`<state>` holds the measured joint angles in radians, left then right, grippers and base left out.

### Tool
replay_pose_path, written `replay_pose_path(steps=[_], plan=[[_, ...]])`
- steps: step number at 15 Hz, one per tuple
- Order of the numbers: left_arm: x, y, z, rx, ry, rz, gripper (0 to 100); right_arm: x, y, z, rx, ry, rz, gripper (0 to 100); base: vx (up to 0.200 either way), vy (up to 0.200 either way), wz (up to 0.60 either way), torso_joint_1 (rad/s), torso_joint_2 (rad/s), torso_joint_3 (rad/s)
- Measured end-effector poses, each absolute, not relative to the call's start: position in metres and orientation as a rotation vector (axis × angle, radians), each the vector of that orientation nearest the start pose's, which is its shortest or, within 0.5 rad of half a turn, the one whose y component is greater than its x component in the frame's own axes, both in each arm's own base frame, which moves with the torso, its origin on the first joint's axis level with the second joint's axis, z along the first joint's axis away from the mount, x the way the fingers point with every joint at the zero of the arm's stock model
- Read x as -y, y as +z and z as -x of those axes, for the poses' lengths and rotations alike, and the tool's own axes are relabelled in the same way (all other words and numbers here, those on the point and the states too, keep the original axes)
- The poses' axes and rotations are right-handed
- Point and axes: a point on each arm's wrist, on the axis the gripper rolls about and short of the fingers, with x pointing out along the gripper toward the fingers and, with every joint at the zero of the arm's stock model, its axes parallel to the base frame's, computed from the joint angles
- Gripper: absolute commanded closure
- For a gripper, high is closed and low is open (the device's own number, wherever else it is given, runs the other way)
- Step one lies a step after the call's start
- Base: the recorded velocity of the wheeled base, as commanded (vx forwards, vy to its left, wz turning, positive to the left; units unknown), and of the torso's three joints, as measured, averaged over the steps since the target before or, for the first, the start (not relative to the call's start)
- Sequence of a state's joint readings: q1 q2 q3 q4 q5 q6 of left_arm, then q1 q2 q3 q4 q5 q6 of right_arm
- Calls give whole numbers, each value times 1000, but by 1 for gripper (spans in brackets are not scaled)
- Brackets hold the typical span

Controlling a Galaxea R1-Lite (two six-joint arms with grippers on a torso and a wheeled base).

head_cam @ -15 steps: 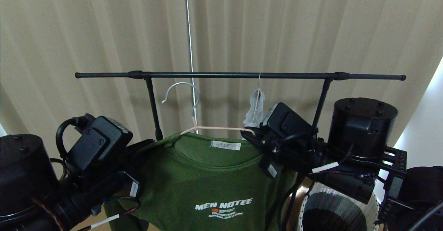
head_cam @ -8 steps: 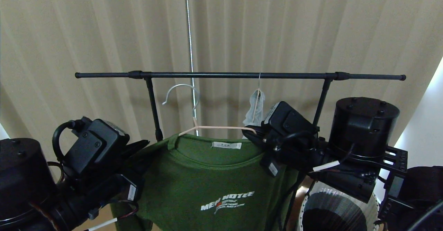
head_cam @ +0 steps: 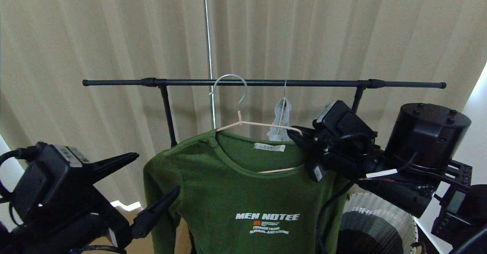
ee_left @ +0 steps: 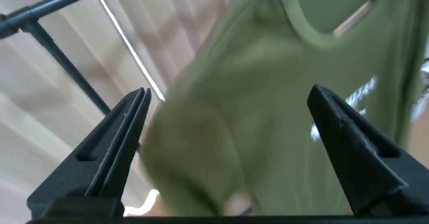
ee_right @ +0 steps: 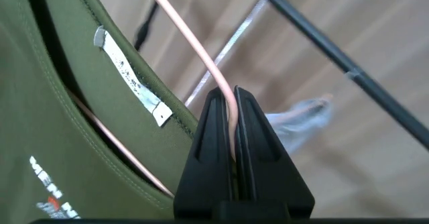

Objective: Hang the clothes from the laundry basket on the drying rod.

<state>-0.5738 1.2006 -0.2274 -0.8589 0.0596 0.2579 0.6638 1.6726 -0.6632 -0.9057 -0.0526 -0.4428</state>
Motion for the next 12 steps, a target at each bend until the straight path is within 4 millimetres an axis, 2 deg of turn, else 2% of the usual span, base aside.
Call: replay_pose_path(steps=[5,12], plan=[[59,150,-114,-77,-503,-254,0,-145,191,-212,58,557,453,100,0,0,0,0,0,0],[52,138,-116,-150,-527,-204,0,-126,206,-186,136,607,416,100,0,0,0,0,0,0]])
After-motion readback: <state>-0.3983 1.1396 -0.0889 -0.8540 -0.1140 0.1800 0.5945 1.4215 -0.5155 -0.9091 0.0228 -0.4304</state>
